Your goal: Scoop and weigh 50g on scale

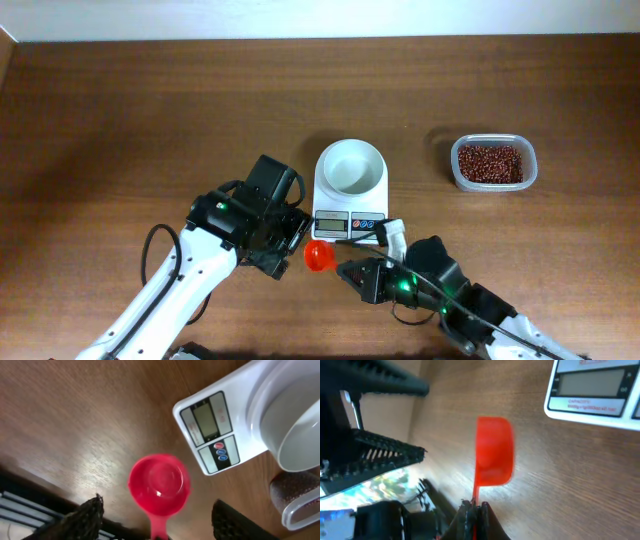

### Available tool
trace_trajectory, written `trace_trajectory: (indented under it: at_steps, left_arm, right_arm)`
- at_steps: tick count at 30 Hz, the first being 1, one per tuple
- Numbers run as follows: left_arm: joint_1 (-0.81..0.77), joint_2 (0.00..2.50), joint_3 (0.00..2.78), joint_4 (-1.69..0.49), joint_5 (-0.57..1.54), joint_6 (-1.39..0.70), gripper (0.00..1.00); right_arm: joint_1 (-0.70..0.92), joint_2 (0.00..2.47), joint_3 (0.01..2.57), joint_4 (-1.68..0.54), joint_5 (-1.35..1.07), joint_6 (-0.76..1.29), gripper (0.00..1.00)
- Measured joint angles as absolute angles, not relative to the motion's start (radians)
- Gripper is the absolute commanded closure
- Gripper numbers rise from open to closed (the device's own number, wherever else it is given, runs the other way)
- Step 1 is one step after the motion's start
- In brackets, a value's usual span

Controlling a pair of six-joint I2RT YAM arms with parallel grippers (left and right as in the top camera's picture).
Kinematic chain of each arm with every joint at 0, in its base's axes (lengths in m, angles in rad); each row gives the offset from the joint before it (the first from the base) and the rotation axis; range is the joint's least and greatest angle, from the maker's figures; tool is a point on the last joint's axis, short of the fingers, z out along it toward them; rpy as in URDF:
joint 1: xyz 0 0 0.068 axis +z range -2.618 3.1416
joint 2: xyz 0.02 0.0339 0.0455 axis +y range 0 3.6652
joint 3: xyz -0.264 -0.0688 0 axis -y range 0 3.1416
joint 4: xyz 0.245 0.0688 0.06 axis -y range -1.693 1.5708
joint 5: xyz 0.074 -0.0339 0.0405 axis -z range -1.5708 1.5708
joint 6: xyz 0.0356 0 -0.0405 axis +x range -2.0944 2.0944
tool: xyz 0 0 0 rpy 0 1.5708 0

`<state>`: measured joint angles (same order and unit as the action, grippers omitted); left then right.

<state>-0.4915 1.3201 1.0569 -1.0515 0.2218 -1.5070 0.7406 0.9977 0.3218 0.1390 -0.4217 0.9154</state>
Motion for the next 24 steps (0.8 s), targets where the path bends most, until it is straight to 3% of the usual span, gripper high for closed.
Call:
trace_trajectory:
  at_steps: [4, 11, 16, 24]
  left_arm:
    - [-0.492, 1.32, 1.057, -1.051, 0.221, -1.508, 0.01]
    - [-0.492, 1.319, 1.057, -1.05, 0.22, -1.508, 0.0]
    - [-0.492, 1.319, 1.057, -1.051, 0.221, -1.508, 0.01]
    - [-0.492, 1.319, 1.057, -1.05, 0.221, -1.508, 0.01]
  right_arm:
    - [0.67, 0.796, 0.319, -0.142, -0.369, 0.863, 0.96]
    - [0.471, 0.402, 0.338, -0.436, -0.336, 0.797, 0.96]
    - [0.382, 0.389, 0.586, -0.768, -0.218, 0.664, 0.96]
    - [0.379, 0.385, 0.772, -0.853, -0.085, 0.591, 0.96]
